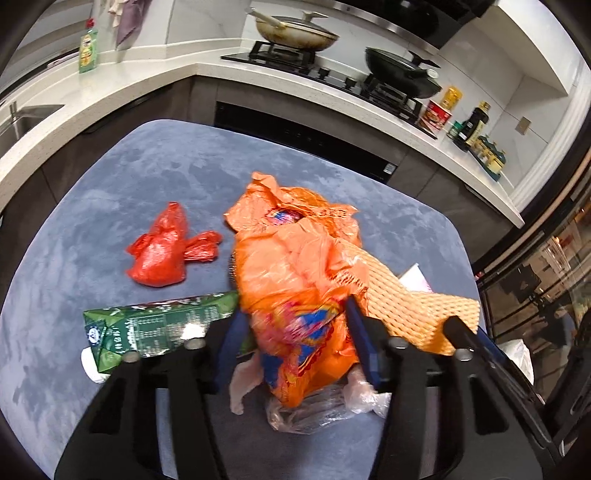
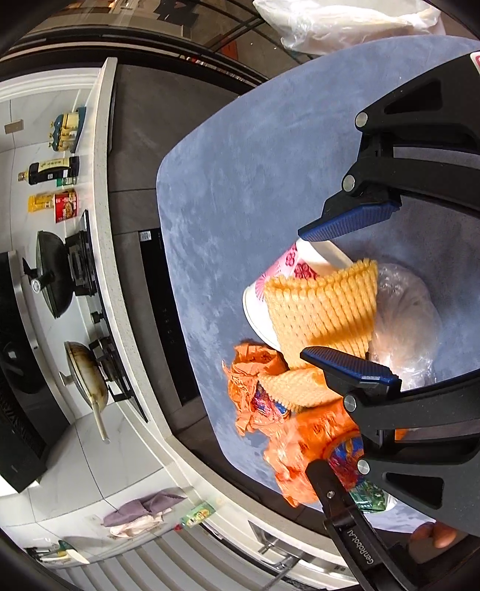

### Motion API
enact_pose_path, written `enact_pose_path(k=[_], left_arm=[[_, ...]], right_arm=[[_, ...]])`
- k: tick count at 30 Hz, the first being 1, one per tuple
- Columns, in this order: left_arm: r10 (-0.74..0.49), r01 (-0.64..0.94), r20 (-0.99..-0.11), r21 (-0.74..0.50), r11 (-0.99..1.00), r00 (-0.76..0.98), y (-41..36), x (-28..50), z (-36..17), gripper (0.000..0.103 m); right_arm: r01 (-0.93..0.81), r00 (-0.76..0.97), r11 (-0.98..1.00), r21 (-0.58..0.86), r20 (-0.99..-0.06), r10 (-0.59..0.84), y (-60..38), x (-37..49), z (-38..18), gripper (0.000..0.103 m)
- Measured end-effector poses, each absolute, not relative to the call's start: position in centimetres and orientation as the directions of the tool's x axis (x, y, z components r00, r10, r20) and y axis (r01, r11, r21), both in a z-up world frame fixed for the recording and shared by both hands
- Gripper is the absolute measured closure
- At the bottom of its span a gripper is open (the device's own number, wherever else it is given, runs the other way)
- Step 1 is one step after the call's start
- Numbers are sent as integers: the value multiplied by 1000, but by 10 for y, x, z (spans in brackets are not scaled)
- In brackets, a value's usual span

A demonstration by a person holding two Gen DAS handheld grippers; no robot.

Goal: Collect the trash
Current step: 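Grasp the orange snack bag with the left tool while the right tool grasps the orange foam net, then carry snack bag and foam net over the bin and open both tools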

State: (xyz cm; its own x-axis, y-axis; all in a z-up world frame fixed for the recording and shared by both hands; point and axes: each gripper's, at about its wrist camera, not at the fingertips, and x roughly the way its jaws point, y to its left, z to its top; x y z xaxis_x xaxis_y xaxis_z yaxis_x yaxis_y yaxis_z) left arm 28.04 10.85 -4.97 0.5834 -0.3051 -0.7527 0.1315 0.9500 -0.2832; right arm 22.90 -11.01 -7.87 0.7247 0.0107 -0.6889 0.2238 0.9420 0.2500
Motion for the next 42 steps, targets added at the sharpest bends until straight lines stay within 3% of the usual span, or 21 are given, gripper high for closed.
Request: enact_pose_path(k=[5,8,10,26,42], left_arm=[[-315,172,-736,-266,949,599,101,271,-43,75],[-333,197,-726,-269,943,602,98,262,-37,87],[-339,206,-722,-269,941,603,96,258,-34,89],[-407,301,-613,-274,913,677,72,199,41,90],[-555,471,-544,-301,829,629,1,129,87,90]], right_arm=[[200,720,949,246,-694,28,-104,227,-80,81],[187,728,947,262,-684,45,-104,220,-76,89],[184,740,947,263,-672,43,-104,213,-71,91],[212,861,919,331,-509,-15,-151,136,8,93],[390,887,835,389,-403,-226,-258,19,40,93]])
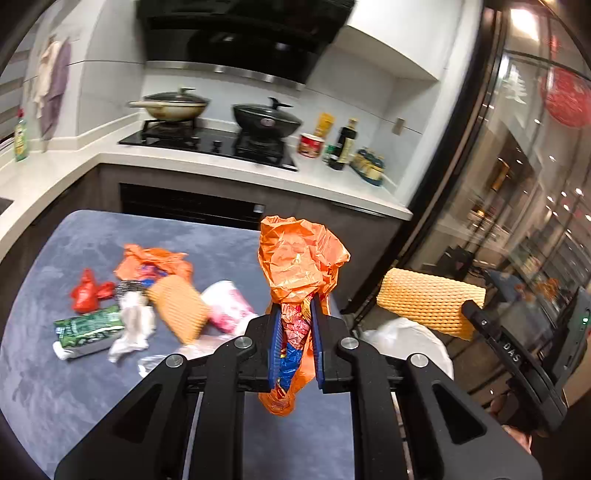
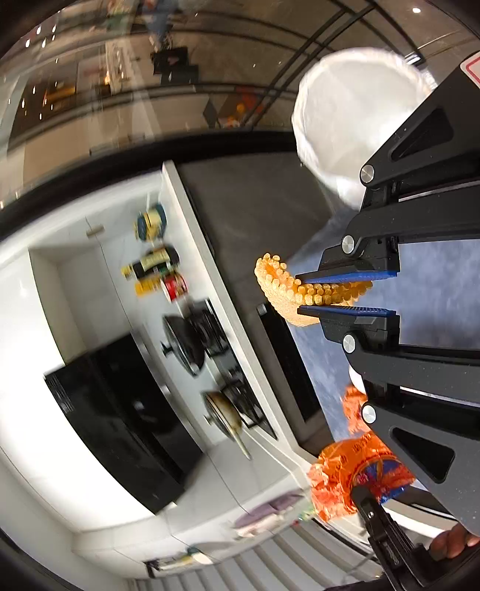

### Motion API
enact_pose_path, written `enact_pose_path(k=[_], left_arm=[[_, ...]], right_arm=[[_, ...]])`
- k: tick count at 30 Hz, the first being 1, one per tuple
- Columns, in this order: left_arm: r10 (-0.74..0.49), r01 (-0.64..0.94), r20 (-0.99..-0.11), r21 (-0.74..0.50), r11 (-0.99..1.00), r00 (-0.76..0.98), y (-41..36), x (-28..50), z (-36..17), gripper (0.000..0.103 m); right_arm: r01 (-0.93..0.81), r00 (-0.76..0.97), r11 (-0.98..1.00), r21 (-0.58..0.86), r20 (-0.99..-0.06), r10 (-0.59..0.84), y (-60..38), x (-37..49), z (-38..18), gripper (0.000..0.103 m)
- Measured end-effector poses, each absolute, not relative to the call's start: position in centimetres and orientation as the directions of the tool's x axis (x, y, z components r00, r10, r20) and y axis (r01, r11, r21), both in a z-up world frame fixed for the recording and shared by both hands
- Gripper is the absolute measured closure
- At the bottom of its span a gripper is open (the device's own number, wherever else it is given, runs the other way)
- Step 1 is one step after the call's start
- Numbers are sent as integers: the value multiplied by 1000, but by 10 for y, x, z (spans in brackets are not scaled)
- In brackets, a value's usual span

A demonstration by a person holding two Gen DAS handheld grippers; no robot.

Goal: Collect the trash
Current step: 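Carry snack bag and foam net over the bin and open both tools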

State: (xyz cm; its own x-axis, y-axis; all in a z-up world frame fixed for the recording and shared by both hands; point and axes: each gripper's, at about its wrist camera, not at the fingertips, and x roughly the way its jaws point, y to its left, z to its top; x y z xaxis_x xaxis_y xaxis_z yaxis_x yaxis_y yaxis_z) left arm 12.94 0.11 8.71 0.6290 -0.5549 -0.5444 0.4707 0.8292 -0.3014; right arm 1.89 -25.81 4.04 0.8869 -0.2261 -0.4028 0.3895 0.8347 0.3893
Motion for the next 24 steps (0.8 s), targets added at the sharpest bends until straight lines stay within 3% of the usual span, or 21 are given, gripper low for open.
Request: enact_pose_path(k=[9,24], left_arm=[[-645,593,-552,-303,746,528,-67,94,86,89],[-671,719,-650,-268,641,356,-193,61,37,89]], right_arm=[[513,837,760,400,-430,-339,-319,-37,22,93],[670,714,621,407,-582,-388,-398,-81,-56,93]])
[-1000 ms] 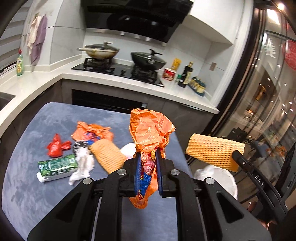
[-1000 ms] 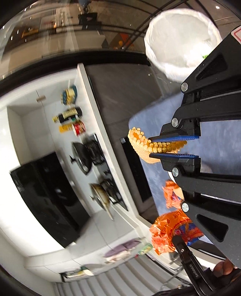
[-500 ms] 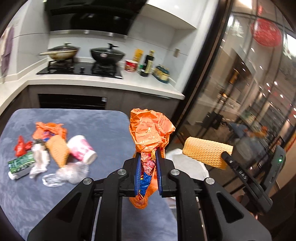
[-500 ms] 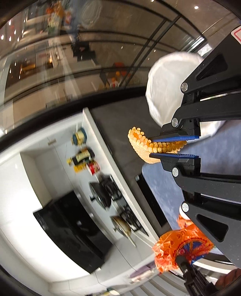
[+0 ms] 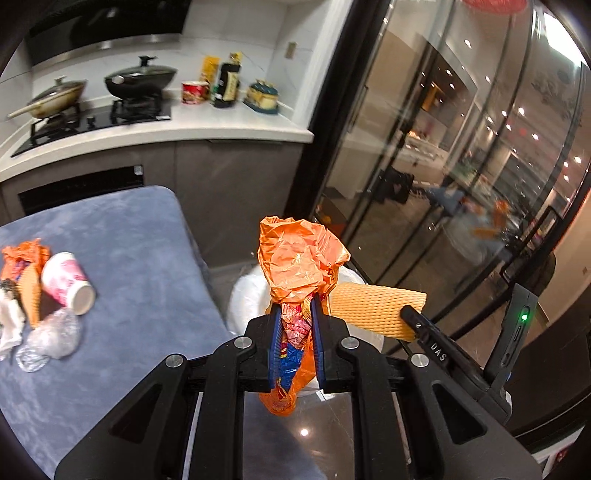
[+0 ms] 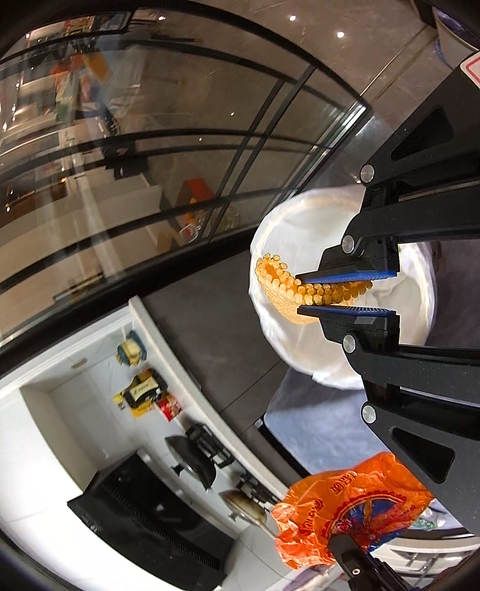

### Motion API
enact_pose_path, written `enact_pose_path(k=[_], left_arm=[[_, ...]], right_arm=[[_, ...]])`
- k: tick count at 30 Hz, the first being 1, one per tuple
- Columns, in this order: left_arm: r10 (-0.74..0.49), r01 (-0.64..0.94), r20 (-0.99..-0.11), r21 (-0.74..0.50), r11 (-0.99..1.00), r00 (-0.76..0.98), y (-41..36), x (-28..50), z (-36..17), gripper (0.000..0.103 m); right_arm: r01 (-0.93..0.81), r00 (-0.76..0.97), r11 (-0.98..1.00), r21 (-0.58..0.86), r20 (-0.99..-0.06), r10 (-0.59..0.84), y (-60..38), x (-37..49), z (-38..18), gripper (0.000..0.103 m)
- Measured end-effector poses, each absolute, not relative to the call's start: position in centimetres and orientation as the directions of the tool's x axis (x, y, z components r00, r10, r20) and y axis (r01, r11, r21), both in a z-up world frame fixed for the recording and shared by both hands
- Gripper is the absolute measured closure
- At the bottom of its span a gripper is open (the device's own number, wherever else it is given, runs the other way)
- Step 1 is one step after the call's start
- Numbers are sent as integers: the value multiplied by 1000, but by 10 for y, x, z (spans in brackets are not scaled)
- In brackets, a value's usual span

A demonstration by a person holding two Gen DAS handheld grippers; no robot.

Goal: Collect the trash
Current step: 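Carry snack bag and foam net over the bin and open both tools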

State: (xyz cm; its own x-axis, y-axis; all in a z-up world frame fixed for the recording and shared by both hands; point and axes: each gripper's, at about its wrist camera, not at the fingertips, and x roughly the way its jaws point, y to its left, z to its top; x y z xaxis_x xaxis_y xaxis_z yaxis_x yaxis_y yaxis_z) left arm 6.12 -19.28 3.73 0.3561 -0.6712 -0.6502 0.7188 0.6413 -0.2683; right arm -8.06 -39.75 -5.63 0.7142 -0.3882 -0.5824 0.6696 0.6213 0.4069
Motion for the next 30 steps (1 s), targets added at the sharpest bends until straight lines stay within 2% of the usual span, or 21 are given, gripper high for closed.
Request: enact_pose_path(k=[9,20,30], left_arm=[[-646,736,-709,-271,621,284,-245,66,4,89],[-635,742,-730,-275,611,253,-279,71,-14,88],[-634,731,-728,-281,622,260,-283,79,-13,64]], right_arm=[[698,684,584,415,-627,-373,-420,-85,-83,90],[703,677,576,417,-640,-364,-426,-76,-90,89],[694,687,584,421,-630,-363,-423,-73,-86,86]])
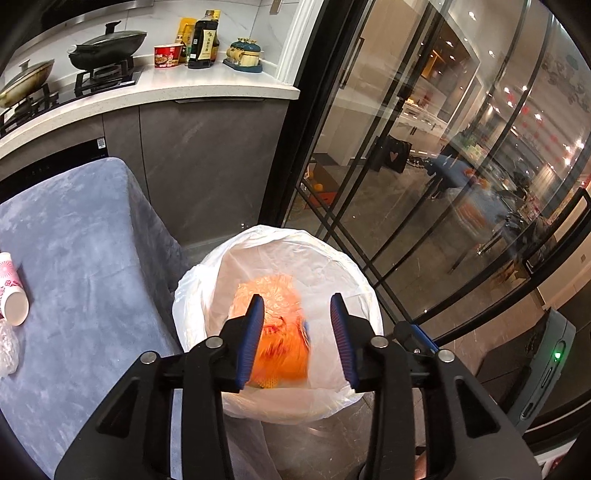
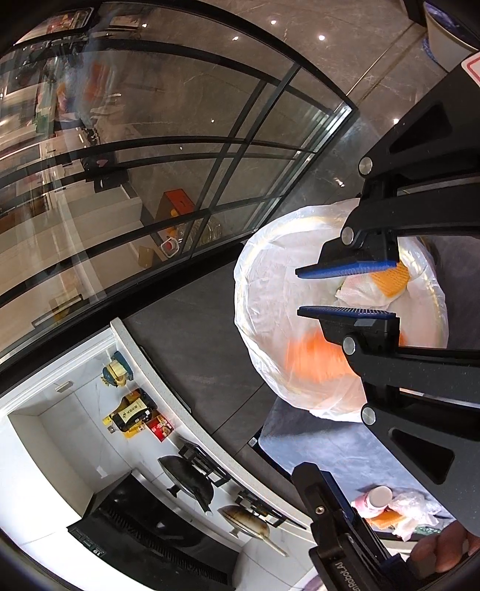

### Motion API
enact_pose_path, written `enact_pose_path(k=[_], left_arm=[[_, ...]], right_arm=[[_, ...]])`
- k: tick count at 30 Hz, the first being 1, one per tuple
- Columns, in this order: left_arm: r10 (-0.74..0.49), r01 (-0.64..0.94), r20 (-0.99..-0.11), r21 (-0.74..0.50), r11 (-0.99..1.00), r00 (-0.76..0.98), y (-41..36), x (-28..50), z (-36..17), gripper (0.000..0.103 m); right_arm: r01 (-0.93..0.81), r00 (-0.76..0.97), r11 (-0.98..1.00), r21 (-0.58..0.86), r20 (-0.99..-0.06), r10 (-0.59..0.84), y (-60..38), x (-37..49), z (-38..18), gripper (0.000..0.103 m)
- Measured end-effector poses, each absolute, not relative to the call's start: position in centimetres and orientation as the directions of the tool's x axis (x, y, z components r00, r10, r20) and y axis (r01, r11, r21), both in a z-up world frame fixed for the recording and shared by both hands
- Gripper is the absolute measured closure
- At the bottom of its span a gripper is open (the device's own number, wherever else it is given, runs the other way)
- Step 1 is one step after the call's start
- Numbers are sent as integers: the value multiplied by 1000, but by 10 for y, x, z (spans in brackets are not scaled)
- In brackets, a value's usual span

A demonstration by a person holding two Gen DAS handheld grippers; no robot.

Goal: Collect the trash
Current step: 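Carry snack bag and foam net over the bin and open both tools, then move both tools back over the table trash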

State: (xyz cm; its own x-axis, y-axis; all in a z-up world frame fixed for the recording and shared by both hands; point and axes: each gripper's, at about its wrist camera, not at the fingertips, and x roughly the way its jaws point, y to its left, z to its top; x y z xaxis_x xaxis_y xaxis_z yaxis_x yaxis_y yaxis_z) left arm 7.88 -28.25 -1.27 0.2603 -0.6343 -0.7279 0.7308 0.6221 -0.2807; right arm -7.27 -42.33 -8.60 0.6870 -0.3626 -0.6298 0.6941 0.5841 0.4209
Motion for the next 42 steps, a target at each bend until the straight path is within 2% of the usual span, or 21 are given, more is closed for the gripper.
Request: enact_pose_path(k=[1,3,9,14,20,23,29,42], left_arm=[[-633,729,-728,-279,624,263,-281,80,-13,58],[-635,723,-721,-279,633,278,-277,81,-11,53],[-636,701,-706,-282,655,310,-257,89,-2,49],[-633,673,-680,-274,688,370,-229,94,9,34],[-608,621,-652,-259,740,453,-184,107,26,34],[-587,593,-641,-244,767,495,-163,115,32,33],[-498,490,-633,-208,846,592,-101,131,37,28],[-338,271,-660,-206,940,671,27,172,20,27]], right_arm=[[693,688,585,421,-629,-362,-422,-72,-85,85],[692,689,585,422,-629,-361,-422,-72,-85,83],[685,694,595,421,-624,-358,-417,-68,-80,81],[663,711,622,417,-611,-349,-405,-61,-70,80],[619,741,669,411,-588,-325,-381,-44,-55,79],[591,760,697,406,-571,-312,-364,-35,-45,69],[525,789,761,382,-555,-265,-323,-10,-30,64],[361,802,873,329,-586,-111,-218,58,-33,63]])
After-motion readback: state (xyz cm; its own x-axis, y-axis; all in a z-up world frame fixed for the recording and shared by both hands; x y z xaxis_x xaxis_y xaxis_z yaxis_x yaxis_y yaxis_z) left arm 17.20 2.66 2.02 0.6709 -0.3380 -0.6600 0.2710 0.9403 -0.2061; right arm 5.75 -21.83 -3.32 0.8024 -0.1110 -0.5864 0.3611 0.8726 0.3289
